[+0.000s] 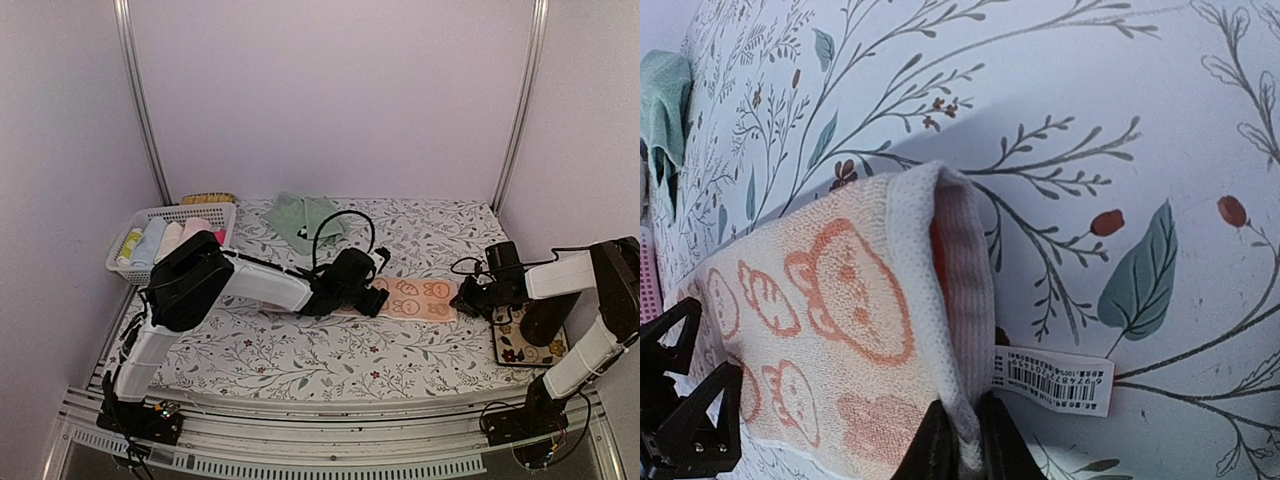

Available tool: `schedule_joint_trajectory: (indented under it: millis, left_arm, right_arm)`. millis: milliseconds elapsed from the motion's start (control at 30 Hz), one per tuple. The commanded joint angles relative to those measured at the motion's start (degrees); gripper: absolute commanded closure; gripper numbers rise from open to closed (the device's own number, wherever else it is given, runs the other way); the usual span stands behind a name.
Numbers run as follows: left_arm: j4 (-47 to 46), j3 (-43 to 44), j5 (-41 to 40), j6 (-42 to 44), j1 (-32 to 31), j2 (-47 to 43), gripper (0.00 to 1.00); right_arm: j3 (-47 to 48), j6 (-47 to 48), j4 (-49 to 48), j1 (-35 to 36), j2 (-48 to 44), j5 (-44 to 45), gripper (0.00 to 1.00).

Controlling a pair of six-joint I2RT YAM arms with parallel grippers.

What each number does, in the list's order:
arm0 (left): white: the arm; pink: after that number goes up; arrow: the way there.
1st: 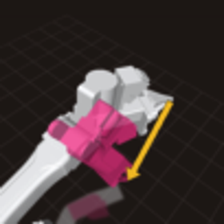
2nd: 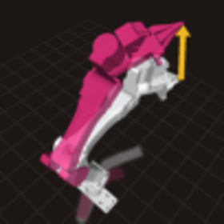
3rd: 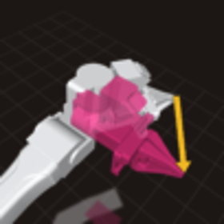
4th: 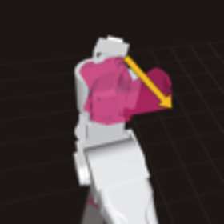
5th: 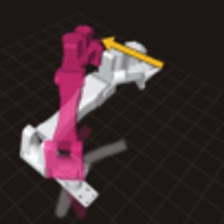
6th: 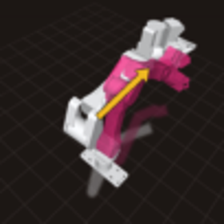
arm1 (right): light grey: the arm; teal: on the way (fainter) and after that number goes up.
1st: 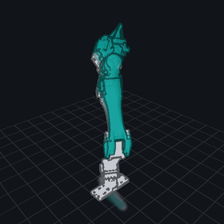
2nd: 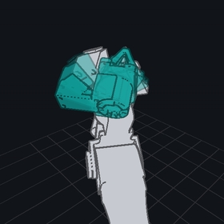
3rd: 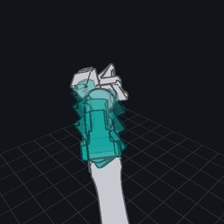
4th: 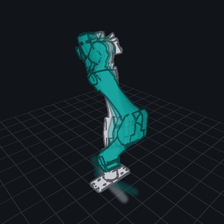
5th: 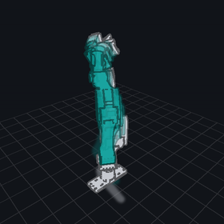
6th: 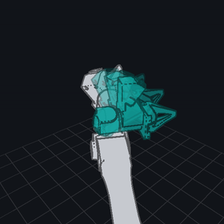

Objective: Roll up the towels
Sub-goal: Pick up the towel from the center of the board.

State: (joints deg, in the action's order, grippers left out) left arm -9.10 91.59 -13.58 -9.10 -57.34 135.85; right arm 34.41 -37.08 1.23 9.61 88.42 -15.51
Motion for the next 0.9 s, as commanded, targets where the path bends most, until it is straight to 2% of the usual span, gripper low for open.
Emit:
schedule_joint_trajectory:
  millis: [0, 67, 267, 433, 700, 867]
  left_arm:
    - [-0.2, -0.2, -0.3, -0.6, -0.4, 0.8, 0.23]
    - [-0.3, -0.3, -0.3, -0.5, -0.3, 0.9, 0.23]
    - [-0.6, -1.1, -0.7, -0.6, -0.4, 0.2, 0.22]
    - [-1.7, -3.5, -1.6, -0.2, -0.4, -3.4, 0.17]
    - [-2.7, -7.6, -4.2, 1.0, -0.2, -10.3, 0.04]
    - [-2.5, -11.6, -6.6, 0.6, 0.8, -14.8, 0.03]
  right_arm:
    - [-0.8, -0.3, -0.2, -0.2, -1.7, -0.4, 0.92]
    - [-0.8, -0.4, -0.6, -0.2, -2.1, -0.8, 0.96]
    - [0.0, -0.7, -0.1, -0.2, -4.7, 0.1, 0.98]
    - [3.2, 1.5, 5.1, -0.2, -6.5, 4.2, 0.98]
    - [6.5, 5.1, 13.0, -0.2, -10.6, 9.6, 0.98]
    - [9.1, 7.2, 18.2, -0.2, -15.0, 13.3, 0.99]
